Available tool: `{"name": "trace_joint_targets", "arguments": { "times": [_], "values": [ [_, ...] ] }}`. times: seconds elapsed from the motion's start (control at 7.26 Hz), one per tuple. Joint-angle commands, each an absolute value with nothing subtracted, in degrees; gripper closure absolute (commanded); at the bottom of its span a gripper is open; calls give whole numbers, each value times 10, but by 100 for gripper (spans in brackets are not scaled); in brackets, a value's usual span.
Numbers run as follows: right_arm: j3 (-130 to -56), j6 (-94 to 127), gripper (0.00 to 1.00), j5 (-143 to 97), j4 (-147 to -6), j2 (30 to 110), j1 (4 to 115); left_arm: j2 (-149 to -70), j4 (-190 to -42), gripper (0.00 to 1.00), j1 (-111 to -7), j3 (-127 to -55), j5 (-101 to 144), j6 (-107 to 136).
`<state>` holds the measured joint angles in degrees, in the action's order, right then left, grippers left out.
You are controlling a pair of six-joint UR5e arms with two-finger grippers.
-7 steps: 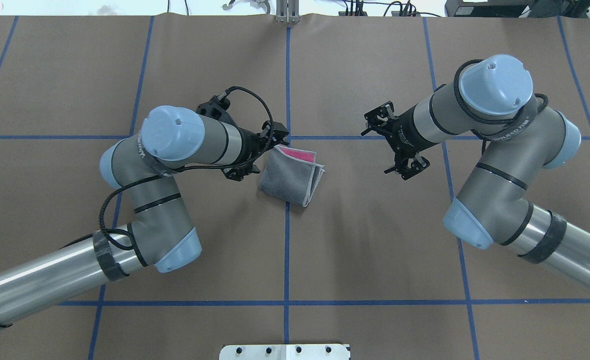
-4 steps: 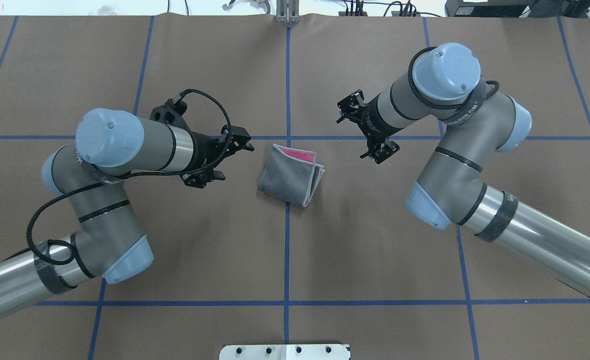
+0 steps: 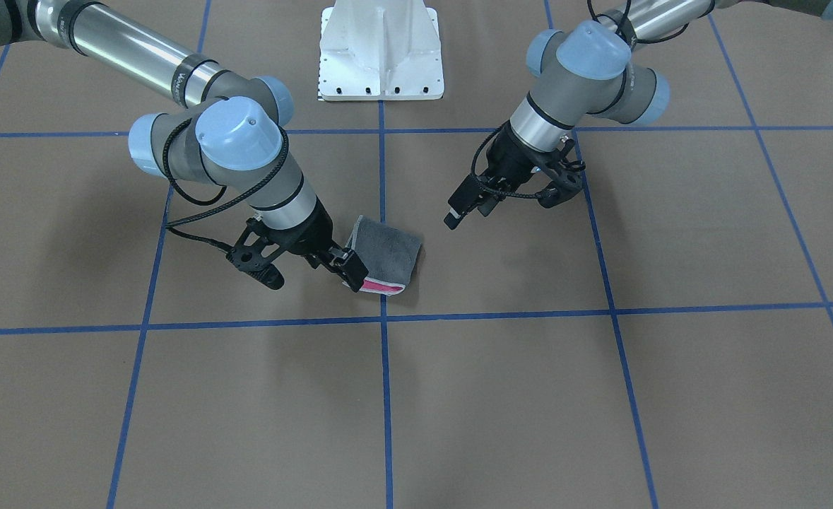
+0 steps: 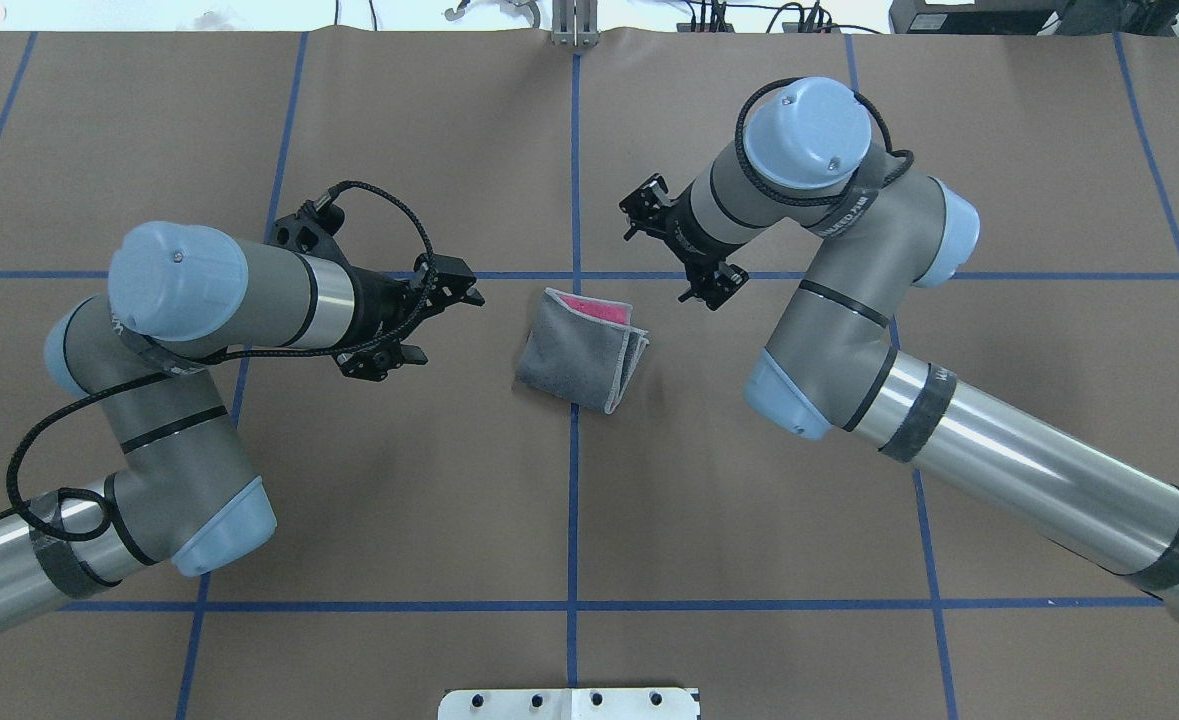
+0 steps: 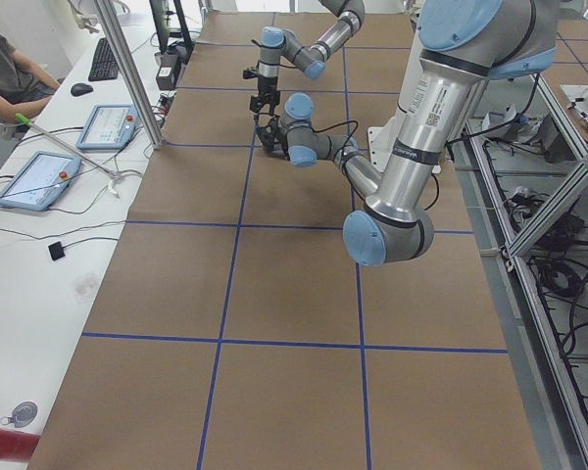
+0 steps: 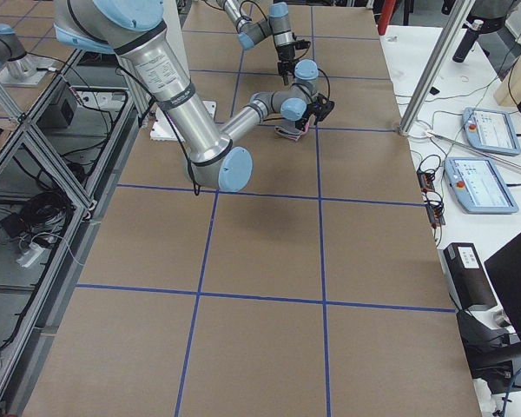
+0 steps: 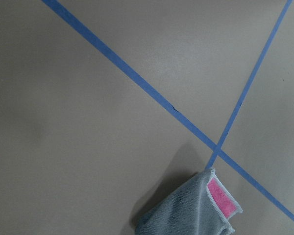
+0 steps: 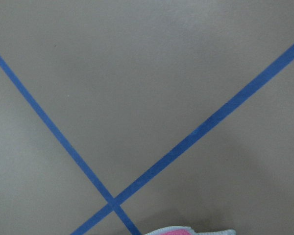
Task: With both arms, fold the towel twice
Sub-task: 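Open the left gripper and draw it back while the right gripper approaches the towel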
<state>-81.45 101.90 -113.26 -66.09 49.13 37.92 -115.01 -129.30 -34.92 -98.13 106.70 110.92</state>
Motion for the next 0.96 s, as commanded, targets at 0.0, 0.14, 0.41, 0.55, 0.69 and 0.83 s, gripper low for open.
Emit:
{"name": "trace_joint_targets", "arguments": {
  "times": [0.0, 0.14, 0.41, 0.55, 0.69, 0.83],
  "values": [
    [-817, 817, 19, -1135, -659, 504, 371, -1150, -1293, 0, -351, -982, 1067, 1109],
    [-817, 771, 22, -1133, -658, 504, 371, -1150, -1293, 0, -351, -982, 1067, 1109],
    [-801, 700, 42, -1120, -610, 507, 367, -1150, -1293, 0, -350, -981, 1067, 1109],
    [-795, 662, 43, -1108, -610, 500, 367, -1150, -1293, 0, -350, -981, 1067, 1109],
    [-795, 637, 43, -1104, -608, 500, 367, -1150, -1293, 0, -350, -980, 1067, 1109],
    [-792, 615, 43, -1098, -605, 497, 367, -1150, -1295, 0, -350, -979, 1067, 1109]
  ]
}}
